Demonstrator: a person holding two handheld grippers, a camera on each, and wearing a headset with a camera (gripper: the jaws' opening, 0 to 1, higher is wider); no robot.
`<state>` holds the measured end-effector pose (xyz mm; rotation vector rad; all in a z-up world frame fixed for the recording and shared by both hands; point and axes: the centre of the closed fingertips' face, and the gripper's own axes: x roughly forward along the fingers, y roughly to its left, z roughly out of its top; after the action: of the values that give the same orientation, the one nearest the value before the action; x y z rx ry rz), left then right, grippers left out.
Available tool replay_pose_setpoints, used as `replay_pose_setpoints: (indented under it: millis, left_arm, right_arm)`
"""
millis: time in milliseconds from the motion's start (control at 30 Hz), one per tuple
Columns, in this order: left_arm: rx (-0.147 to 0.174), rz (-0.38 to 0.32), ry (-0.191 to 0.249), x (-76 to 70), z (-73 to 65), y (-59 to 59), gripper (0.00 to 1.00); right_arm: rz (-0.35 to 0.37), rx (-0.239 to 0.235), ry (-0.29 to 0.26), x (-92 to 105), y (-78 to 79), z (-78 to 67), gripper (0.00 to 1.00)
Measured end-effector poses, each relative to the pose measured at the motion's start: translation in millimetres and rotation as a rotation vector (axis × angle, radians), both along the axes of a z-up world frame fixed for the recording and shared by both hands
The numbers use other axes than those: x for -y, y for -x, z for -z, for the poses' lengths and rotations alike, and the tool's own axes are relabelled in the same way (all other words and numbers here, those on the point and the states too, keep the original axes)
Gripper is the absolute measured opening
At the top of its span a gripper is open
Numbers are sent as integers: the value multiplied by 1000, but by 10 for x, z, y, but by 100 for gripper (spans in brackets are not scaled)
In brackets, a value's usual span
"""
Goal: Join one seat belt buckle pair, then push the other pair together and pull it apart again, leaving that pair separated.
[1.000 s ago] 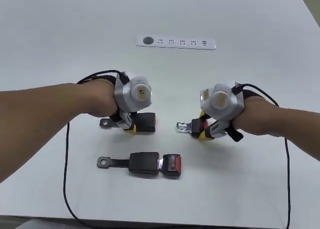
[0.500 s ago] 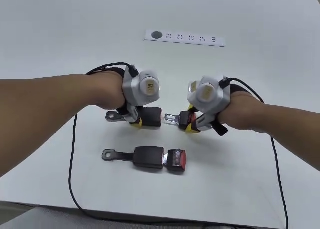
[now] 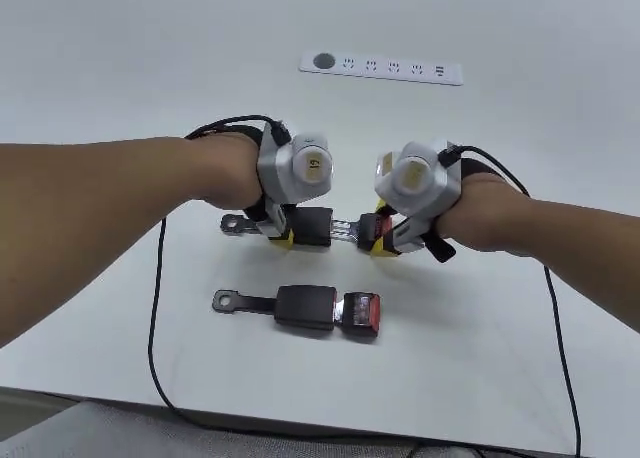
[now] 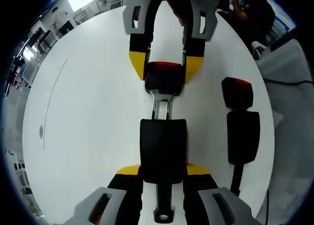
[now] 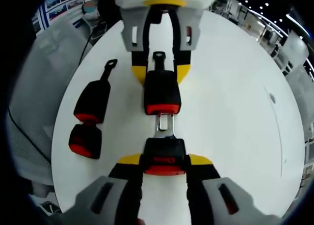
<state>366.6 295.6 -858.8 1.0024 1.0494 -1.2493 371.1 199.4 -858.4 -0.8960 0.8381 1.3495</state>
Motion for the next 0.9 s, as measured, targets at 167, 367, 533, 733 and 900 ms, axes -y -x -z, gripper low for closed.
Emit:
replay_pose_setpoints:
  millis: [167,367,533,733,900]
  left_arm:
    - [0,1,-4,0,-1,3,32]
    - [-1,3,-5,-1,0,2,32]
    - [0,5,-5,-2,-1,6,32]
    - [-1,21,-3,-2,-4,8,32]
    - [2,43,5,0,2,6,32]
  right_arm:
    - [-18,15,2,-16,41,-38,34]
    - [-31,26,1,-33,54,-61,35]
    - [-49,40,-1,-96,84,-75,35]
    - [-44,23,-12,-126,62,-45,35]
    - [-61,28,-15,-141,49,-38,34]
